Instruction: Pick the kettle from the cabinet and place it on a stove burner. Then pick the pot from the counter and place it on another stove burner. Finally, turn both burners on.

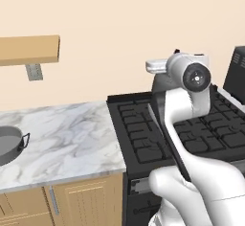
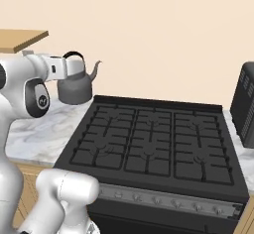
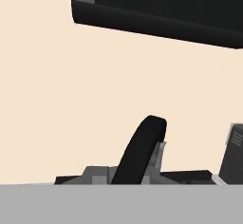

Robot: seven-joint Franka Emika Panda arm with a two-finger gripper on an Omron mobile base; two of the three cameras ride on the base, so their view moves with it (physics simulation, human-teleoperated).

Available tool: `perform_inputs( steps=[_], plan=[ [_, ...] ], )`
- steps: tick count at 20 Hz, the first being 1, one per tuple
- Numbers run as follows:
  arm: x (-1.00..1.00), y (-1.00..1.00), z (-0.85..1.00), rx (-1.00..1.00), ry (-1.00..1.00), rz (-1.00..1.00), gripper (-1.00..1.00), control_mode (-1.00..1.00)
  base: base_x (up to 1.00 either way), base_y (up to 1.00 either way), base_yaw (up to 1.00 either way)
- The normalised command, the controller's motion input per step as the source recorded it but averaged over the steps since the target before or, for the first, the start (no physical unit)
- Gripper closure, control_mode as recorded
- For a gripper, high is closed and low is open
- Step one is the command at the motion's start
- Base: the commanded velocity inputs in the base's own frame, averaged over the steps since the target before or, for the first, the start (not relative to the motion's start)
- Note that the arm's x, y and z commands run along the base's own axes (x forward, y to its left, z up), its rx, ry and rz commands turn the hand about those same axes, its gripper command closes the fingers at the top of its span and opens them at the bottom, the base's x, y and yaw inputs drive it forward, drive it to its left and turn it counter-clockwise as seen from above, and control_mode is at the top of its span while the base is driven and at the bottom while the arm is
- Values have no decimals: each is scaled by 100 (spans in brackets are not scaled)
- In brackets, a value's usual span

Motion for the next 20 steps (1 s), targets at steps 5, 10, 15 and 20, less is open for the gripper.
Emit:
perform_inputs(
  steps=[5, 10, 15, 20],
  plan=[
    [52, 0, -10, 0, 0, 0, 100, -100, 0, 0, 0],
    [58, 0, -16, 0, 0, -5, 100, -100, 0, 0, 0],
    [26, -5, -14, 0, 2, -4, 100, -100, 0, 0, 0],
    [32, 0, -21, 0, 0, -5, 100, -100, 0, 0, 0]
  ],
)
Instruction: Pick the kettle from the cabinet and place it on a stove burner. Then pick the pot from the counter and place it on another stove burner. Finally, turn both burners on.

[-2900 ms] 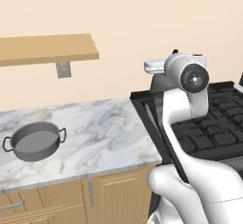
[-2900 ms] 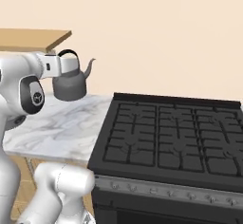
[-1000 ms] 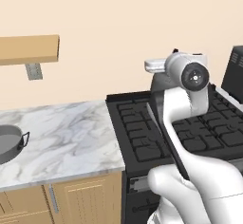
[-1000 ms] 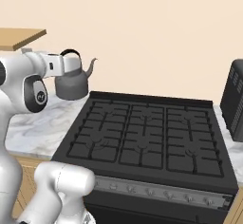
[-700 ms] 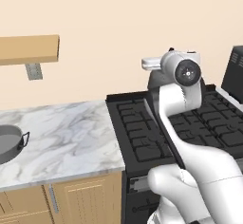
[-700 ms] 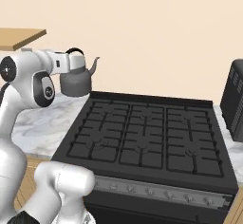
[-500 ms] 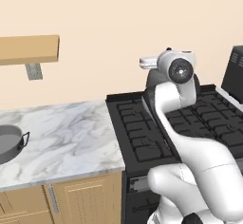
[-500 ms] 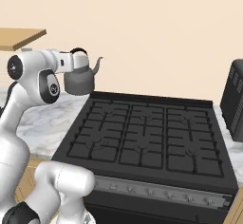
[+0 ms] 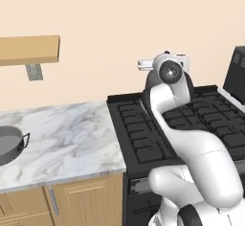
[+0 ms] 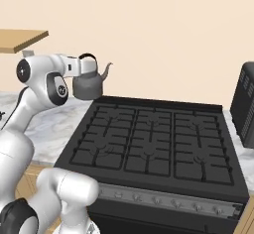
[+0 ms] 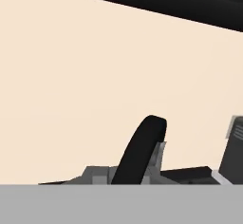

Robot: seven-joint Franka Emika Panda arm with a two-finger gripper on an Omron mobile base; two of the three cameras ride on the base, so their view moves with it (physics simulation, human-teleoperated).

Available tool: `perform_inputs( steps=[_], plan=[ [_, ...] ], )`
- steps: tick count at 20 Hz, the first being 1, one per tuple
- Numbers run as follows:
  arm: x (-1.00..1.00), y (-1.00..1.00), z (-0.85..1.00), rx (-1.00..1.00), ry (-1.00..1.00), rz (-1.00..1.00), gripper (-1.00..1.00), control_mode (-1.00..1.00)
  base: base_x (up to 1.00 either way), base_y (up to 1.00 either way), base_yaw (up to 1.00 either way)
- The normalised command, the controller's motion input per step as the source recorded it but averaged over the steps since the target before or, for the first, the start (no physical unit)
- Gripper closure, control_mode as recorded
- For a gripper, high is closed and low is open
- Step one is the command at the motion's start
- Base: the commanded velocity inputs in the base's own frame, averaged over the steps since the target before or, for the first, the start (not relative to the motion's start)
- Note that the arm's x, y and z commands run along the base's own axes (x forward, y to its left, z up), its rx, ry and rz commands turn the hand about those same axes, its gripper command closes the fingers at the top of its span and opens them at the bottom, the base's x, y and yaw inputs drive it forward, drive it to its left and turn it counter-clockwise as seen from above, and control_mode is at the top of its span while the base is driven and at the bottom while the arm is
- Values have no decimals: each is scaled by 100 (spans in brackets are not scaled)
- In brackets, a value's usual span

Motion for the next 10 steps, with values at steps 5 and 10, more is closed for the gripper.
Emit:
perform_inputs(
  steps=[5, 10],
  plan=[
    [37, 0, -27, 0, 0, -10, 100, -100, 0, 0, 0],
    [39, 0, -32, 0, 0, -12, 100, -100, 0, 0, 0]
  ],
)
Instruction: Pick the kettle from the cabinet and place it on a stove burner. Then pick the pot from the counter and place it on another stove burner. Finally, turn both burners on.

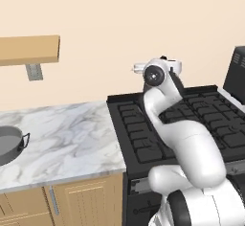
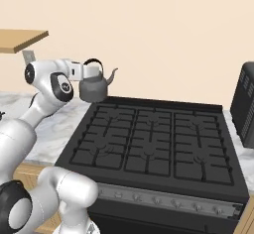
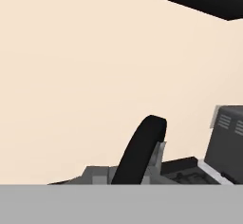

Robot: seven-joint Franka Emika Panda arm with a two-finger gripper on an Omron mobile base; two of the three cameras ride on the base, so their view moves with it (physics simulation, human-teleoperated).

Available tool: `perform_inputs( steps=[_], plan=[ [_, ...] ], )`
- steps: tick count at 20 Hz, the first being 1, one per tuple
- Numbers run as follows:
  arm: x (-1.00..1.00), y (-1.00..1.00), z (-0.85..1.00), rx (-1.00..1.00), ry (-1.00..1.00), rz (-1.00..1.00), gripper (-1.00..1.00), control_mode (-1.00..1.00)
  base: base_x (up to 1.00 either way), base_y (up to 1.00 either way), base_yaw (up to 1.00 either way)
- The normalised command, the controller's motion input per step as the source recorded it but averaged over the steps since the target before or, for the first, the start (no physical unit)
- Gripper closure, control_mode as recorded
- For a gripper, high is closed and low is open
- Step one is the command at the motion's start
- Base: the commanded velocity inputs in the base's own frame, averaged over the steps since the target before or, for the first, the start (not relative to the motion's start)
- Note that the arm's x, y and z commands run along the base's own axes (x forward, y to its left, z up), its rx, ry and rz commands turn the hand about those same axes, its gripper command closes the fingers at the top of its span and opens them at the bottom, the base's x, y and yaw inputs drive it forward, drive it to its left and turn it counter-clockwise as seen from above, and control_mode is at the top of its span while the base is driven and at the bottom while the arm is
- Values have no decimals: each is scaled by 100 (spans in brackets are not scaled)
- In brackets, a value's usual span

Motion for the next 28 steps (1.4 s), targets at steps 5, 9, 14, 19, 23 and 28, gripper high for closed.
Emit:
perform_inputs(
  steps=[5, 9, 14, 19, 23, 28],
  plan=[
    [30, 0, -38, 0, 0, -10, 100, -100, 0, 0, 0],
    [20, 0, -37, 2, -3, -6, 100, -100, 0, 0, 0],
    [18, -1, -29, 3, -5, -4, 100, -100, 0, 0, 0],
    [10, -1, -29, 3, -7, -2, 100, -100, 0, 0, 0],
    [11, -1, -30, 2, -6, -1, 100, -100, 0, 0, 0],
    [16, -1, -26, 1, -2, -2, 100, -100, 0, 0, 0]
  ],
)
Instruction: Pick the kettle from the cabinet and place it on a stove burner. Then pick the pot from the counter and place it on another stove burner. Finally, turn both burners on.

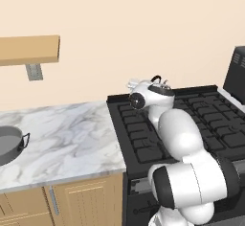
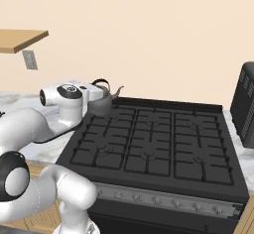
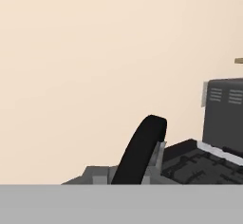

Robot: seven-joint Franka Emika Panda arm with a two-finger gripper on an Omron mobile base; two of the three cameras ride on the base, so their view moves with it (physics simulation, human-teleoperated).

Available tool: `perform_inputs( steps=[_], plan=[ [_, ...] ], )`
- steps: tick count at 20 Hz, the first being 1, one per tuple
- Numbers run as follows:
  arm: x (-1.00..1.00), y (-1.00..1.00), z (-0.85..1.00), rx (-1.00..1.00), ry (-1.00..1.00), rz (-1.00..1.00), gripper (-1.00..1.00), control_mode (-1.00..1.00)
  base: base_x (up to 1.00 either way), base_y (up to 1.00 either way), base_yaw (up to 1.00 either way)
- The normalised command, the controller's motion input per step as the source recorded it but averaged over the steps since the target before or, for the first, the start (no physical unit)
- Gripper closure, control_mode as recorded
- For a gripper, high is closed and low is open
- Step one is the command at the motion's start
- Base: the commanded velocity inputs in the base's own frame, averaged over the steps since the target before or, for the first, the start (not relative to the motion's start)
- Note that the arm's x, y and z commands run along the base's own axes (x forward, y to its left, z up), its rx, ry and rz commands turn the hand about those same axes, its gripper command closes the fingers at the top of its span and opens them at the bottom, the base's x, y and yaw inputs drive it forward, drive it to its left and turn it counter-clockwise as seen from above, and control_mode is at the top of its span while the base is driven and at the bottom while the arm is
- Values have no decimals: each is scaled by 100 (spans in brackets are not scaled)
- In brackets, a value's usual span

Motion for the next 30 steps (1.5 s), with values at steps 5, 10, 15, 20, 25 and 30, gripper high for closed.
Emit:
perform_inputs(
  steps=[5, 10, 15, 20, 25, 30],
  plan=[
    [23, -1, -22, 0, 0, -4, 100, -100, 0, 0, 0],
    [22, 0, -25, 0, 0, -5, 100, -100, 0, 0, 0],
    [23, 0, -27, 0, 0, -7, 100, -100, 0, 0, 0],
    [28, 0, -25, 0, -4, -7, 100, -100, 0, 0, 0],
    [30, 0, -21, 0, -3, -7, 100, -100, 0, 0, 0],
    [29, 0, -28, 0, -1, -6, 100, -100, 0, 0, 0]
  ],
)
